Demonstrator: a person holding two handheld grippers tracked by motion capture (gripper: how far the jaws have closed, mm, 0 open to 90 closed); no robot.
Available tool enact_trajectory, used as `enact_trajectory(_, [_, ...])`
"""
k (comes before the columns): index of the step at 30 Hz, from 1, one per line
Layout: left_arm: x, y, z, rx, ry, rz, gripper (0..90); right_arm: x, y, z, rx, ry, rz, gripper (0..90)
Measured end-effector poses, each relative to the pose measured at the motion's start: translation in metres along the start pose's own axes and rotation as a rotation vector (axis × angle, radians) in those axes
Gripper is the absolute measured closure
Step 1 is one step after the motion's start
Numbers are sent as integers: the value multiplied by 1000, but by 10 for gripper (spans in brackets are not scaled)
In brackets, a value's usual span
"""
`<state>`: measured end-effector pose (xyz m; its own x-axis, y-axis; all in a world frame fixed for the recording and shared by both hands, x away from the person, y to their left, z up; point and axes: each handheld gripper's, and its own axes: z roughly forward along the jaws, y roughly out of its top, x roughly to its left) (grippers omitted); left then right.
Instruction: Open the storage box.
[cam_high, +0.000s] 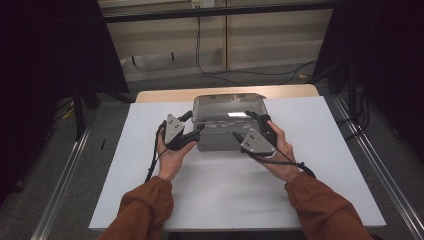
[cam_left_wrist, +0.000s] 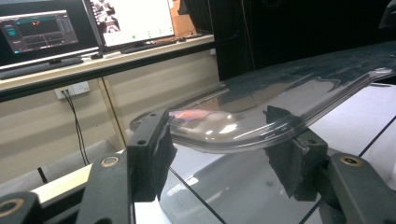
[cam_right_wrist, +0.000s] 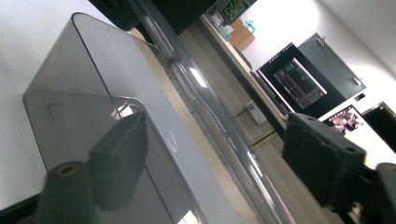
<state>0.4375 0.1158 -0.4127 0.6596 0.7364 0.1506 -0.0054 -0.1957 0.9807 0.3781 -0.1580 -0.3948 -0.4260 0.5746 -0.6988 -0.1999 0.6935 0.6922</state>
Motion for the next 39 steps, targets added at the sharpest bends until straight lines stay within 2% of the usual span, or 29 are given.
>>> enact_trajectory(5, [0,0,0,1,-2,-7,414,-6,-8,-1,14,-10,114,135])
enact_trajectory(6, [0,0,0,0,-2,-3,415,-10,-12,-2,25,-7,167,121])
enact_trajectory(7, [1,0,0,1,-3,-4,415,-13,-13,-2,31,-3,200,121])
enact_trajectory(8, [1,0,0,2,-2,-5,415,-15,-14,-3,35,11,232,122])
enact_trajectory(9, [1,0,0,2,-2,-5,415,-15,-14,-3,35,11,232,122])
enact_trajectory(10, [1,0,0,1,-4,-6,415,-19,-16,-5,37,38,293,120])
enact_trajectory(12, [1,0,0,-3,-4,-18,414,-21,-20,-7,23,59,357,96])
enact_trajectory(14, [1,0,0,-3,-7,-21,415,-21,-23,-9,35,62,380,39])
enact_trajectory(15, [2,0,0,-4,-6,-19,415,-21,-23,-9,35,62,380,39])
enact_trajectory(16, [1,0,0,-4,-4,-21,415,-23,-26,-10,48,70,409,0])
enact_trajectory(17, [1,0,0,-4,-4,-21,415,-23,-26,-10,48,70,409,0])
enact_trajectory(18, [1,0,0,2,-7,-12,415,-27,-30,-10,43,104,451,0])
enact_trajectory(19, [1,0,0,2,-7,-12,415,-27,-30,-10,43,104,451,0])
enact_trajectory(20, [1,0,0,-4,-4,-22,415,-30,-33,-10,43,97,487,0])
enact_trajectory(21, [1,0,0,-4,-4,-22,415,-32,-35,-10,46,101,504,3])
enact_trajectory(24, [1,0,0,-6,-4,-17,417,-35,-40,-10,42,99,526,5])
enact_trajectory(28, [1,0,0,-6,-3,-21,417,-37,-45,-11,55,87,517,28])
enact_trajectory(30, [1,0,0,-6,-4,-19,417,-40,-50,-11,55,72,539,44])
enact_trajectory(33, [1,0,0,-4,0,-18,417,-43,-53,-11,55,50,538,69])
enact_trajectory(39, [1,1,0,-3,-1,-25,417,-45,-58,-8,66,64,560,150])
